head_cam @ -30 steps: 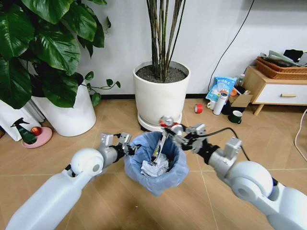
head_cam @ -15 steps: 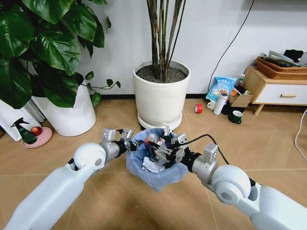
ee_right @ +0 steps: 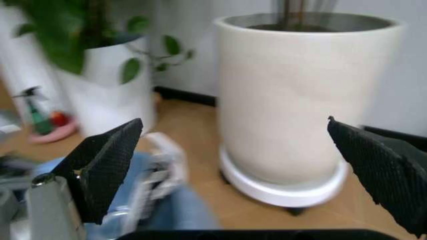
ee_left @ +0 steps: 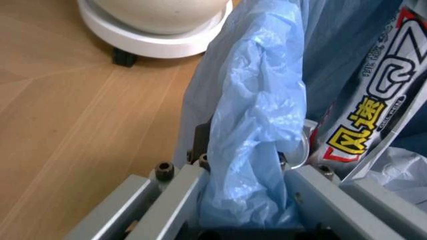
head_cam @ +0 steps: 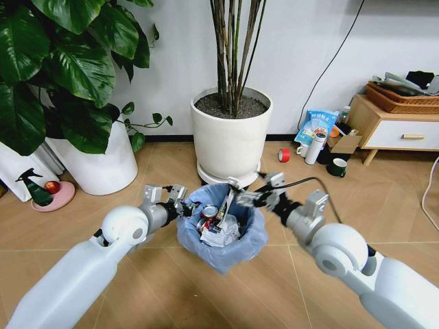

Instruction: Pick up the trash bin and place the garbage on the floor into it.

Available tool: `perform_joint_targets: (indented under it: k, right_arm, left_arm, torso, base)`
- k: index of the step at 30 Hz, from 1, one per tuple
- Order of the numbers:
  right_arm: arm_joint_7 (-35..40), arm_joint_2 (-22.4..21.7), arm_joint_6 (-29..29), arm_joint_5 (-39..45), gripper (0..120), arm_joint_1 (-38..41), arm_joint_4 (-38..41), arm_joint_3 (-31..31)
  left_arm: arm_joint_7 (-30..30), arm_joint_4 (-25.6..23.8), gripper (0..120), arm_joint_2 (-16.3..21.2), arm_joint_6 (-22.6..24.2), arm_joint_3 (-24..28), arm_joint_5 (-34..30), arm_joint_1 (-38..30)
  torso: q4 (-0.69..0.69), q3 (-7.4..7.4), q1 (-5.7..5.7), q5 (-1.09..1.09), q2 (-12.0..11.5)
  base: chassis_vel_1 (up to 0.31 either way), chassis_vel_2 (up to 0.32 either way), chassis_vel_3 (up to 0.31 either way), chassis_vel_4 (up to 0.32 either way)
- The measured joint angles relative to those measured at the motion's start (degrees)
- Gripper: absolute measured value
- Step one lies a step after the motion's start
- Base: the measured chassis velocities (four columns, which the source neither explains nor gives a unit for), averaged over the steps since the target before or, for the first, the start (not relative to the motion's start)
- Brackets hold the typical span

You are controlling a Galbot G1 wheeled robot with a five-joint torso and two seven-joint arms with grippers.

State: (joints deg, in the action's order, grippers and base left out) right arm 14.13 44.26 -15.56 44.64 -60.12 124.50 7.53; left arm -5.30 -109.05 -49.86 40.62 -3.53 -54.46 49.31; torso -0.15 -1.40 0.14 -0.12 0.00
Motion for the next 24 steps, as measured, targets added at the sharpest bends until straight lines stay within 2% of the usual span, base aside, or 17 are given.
perform_joint_targets:
  k: [3, 5, 7, 9, 12, 16, 24]
  right_arm:
    - [0.9, 2.4, -0.5, -3.5, 100, -4.3, 0.0, 4.3]
    - [1.0, 3.0, -0.7, -4.2, 100, -5.1, -0.1, 5.1]
    - [1.4, 5.9, -1.1, -6.3, 100, -9.5, -0.1, 9.0]
    - [1.4, 6.5, -1.1, -6.9, 100, -10.5, -0.1, 9.8]
    - [1.1, 9.5, -0.9, -12.2, 100, -16.7, 0.2, 15.6]
    - [0.1, 11.4, 0.2, -14.9, 100, -20.5, 0.7, 19.9]
    - [-1.9, 15.4, 2.8, -19.2, 100, -26.8, 2.8, 24.8]
  left_arm:
    - [-0.3, -1.2, 1, 0.9, -0.6, -1.3, 0.7, 1.9]
    - [-0.4, -1.4, 1, 1.1, -0.6, -1.5, 0.7, 2.2]
    - [-0.7, -1.9, 1, 1.8, -0.7, -2.5, 0.7, 3.1]
    - [-0.7, -1.9, 1, 1.9, -0.7, -2.6, 0.7, 3.2]
    - [-1.0, -2.0, 1, 2.3, -0.8, -2.9, 0.7, 3.3]
    - [-1.3, -2.0, 1, 2.2, -0.9, -2.9, 1.1, 3.3]
    - [-2.1, -2.2, 1, 2.5, -1.0, -4.2, 1.5, 4.6]
  torso:
    - [0.01, 0.0, -0.01, 0.0, 0.0]
    - [0.0, 0.0, -0.01, 0.0, 0.0]
    - [0.0, 0.0, -0.01, 0.01, 0.0]
    - [0.01, 0.0, -0.01, 0.0, 0.0]
    - [0.0, 0.0, -0.01, 0.0, 0.0]
    - [-0.01, 0.01, -0.01, 0.01, 0.0]
    - [0.01, 0.0, -0.01, -0.01, 0.0]
  base:
    - [0.0, 0.0, 0.0, 0.0]
    - [0.0, 0.0, 0.0, 0.0]
    - [0.0, 0.0, 0.0, 0.0]
    - [0.0, 0.0, 0.0, 0.0]
    - [0.0, 0.0, 0.0, 0.0]
    - [0.0, 0.0, 0.0, 0.0]
    - [0.0, 0.0, 0.0, 0.0]
